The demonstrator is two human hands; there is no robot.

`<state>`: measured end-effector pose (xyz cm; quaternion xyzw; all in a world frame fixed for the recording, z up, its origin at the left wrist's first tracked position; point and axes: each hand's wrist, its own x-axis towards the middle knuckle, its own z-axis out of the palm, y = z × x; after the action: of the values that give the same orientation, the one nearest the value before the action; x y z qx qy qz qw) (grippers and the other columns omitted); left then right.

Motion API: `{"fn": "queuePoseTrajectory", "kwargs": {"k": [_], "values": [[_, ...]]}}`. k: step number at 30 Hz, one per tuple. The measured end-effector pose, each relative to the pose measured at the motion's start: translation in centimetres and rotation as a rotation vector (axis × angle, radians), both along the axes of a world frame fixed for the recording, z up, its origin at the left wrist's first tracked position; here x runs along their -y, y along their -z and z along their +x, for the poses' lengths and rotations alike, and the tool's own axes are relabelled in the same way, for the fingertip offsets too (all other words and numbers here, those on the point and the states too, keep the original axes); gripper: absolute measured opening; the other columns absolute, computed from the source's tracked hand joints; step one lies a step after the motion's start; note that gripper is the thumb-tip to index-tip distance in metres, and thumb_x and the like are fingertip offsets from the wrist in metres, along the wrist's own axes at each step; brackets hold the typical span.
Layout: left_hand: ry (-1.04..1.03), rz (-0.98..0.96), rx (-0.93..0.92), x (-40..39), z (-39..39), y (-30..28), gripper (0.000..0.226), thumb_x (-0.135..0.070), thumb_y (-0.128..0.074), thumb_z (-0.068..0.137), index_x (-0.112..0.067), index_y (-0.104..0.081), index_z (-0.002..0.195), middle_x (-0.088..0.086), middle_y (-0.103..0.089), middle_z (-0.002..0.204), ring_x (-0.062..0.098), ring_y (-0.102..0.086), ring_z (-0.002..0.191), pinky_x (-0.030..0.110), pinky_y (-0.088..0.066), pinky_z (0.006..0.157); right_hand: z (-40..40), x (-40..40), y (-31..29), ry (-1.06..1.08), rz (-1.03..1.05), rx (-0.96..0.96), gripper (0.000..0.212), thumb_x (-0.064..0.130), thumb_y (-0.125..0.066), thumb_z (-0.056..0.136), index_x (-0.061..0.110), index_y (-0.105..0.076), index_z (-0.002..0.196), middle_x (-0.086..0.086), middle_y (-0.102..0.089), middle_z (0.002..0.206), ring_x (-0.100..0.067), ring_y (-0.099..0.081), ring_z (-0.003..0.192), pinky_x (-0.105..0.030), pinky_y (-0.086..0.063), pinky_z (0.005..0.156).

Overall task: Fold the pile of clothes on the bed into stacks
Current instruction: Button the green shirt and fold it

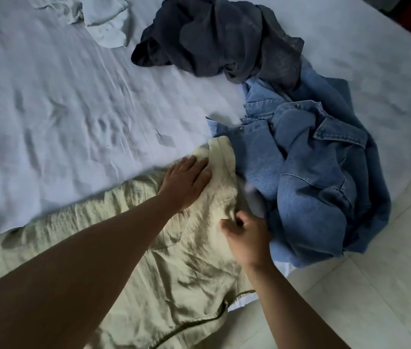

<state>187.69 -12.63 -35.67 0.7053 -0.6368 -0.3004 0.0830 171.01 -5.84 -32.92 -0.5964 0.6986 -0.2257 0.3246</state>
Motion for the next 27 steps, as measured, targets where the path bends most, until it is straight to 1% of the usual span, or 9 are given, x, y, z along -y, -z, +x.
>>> {"fn": "queuePoseTrajectory", "kwargs": {"k": [2, 5, 6, 10, 13, 16, 22, 25, 27], "values": [[0.015, 0.032, 0.011, -0.2, 0.0, -0.2, 0.054, -0.050, -0.025, 0.098, -0.031, -0.021, 0.149, 0.001, -0.015, 0.158, 0.016, -0.005, 0.146, 0.037, -0.003, 0.118, -0.1, -0.7, -0.5, 0.042, -0.105, 0.040, 0.029, 0.033, -0.050, 0.065, 0.027, -0.025, 0.053, 0.013, -0.033, 0.054, -0.012, -0.032, 0.052, -0.026, -0.030, 0.054], [0.045, 0.013, 0.072, -0.2, -0.2, -0.4, 0.059, -0.053, -0.023, 0.097, -0.029, -0.014, 0.150, 0.000, -0.009, 0.159, 0.016, -0.002, 0.146, 0.037, -0.001, 0.118, -1.1, -2.5, -1.0, 0.089, -0.239, 0.078, 0.011, 0.024, -0.050, 0.070, 0.019, -0.040, 0.069, 0.003, -0.044, 0.070, -0.009, -0.038, 0.058, -0.011, -0.033, 0.058], [0.049, 0.011, 0.110, -0.1, -0.3, -0.4, 0.060, -0.054, -0.024, 0.097, -0.029, -0.012, 0.150, 0.000, -0.006, 0.159, 0.017, 0.000, 0.146, 0.038, 0.000, 0.118, -1.6, -3.1, -1.0, 0.099, -0.245, 0.033, 0.010, 0.014, -0.055, 0.070, 0.014, -0.047, 0.076, -0.002, -0.050, 0.074, -0.014, -0.047, 0.061, -0.015, -0.040, 0.059], [0.029, -0.009, 0.291, -0.4, -0.8, -0.8, 0.067, -0.056, -0.023, 0.095, -0.026, 0.000, 0.151, 0.002, 0.011, 0.159, 0.023, 0.015, 0.145, 0.045, 0.013, 0.115, -2.9, -4.5, -1.1, 0.007, -0.165, -0.443, 0.070, -0.009, -0.069, 0.053, 0.004, -0.055, 0.120, -0.018, -0.058, 0.100, -0.036, -0.063, 0.076, -0.034, -0.052, 0.051], [0.044, -0.227, 0.350, -0.9, -1.1, -0.8, 0.073, -0.062, -0.014, 0.091, -0.023, -0.003, 0.151, 0.003, 0.006, 0.159, 0.026, 0.013, 0.145, 0.047, 0.019, 0.111, -2.2, -4.3, -1.4, -0.131, -0.208, -0.520, 0.078, 0.014, -0.056, 0.062, 0.015, -0.047, 0.139, -0.015, -0.053, 0.131, -0.035, -0.053, 0.109, -0.044, -0.040, 0.087], [0.221, -0.366, 0.475, -1.4, -1.5, -0.3, 0.073, -0.063, -0.016, 0.089, -0.022, -0.016, 0.149, 0.005, -0.014, 0.158, 0.031, -0.009, 0.145, 0.058, 0.003, 0.111, -1.1, -3.3, -0.3, -0.298, -0.173, -0.530, 0.062, 0.037, -0.040, 0.085, 0.022, -0.037, 0.145, -0.009, -0.031, 0.152, -0.033, -0.032, 0.137, -0.047, -0.021, 0.107], [0.140, 0.124, 0.481, -1.3, -0.7, 1.3, 0.073, -0.071, -0.013, 0.088, -0.038, 0.015, 0.146, -0.003, 0.021, 0.156, 0.024, 0.018, 0.144, 0.056, 0.014, 0.110, -1.8, -2.0, 3.2, -0.529, -0.057, -0.598, 0.063, 0.052, -0.038, 0.083, 0.022, -0.044, 0.139, -0.018, -0.029, 0.151, -0.041, -0.029, 0.137, -0.054, -0.019, 0.109], [0.152, -0.006, 0.490, -2.2, 0.2, 0.3, 0.071, -0.070, -0.005, 0.086, -0.037, 0.013, 0.145, 0.000, 0.014, 0.158, 0.027, 0.014, 0.145, 0.054, 0.016, 0.110, -1.8, -1.0, 2.8, -0.379, -0.074, -0.495, 0.068, 0.051, -0.055, 0.079, 0.032, -0.037, 0.142, -0.029, -0.014, 0.152, -0.047, -0.021, 0.137, -0.054, -0.025, 0.109], [0.148, -0.175, 0.530, -4.3, 1.2, -0.4, 0.073, -0.068, -0.005, 0.083, -0.033, -0.004, 0.148, 0.005, -0.007, 0.159, 0.031, -0.002, 0.146, 0.055, 0.016, 0.109, -1.5, -0.6, 2.6, -0.364, -0.032, -0.489, 0.081, 0.050, -0.069, 0.071, 0.034, -0.035, 0.143, -0.035, -0.018, 0.148, -0.051, -0.025, 0.133, -0.056, -0.030, 0.105]]}}
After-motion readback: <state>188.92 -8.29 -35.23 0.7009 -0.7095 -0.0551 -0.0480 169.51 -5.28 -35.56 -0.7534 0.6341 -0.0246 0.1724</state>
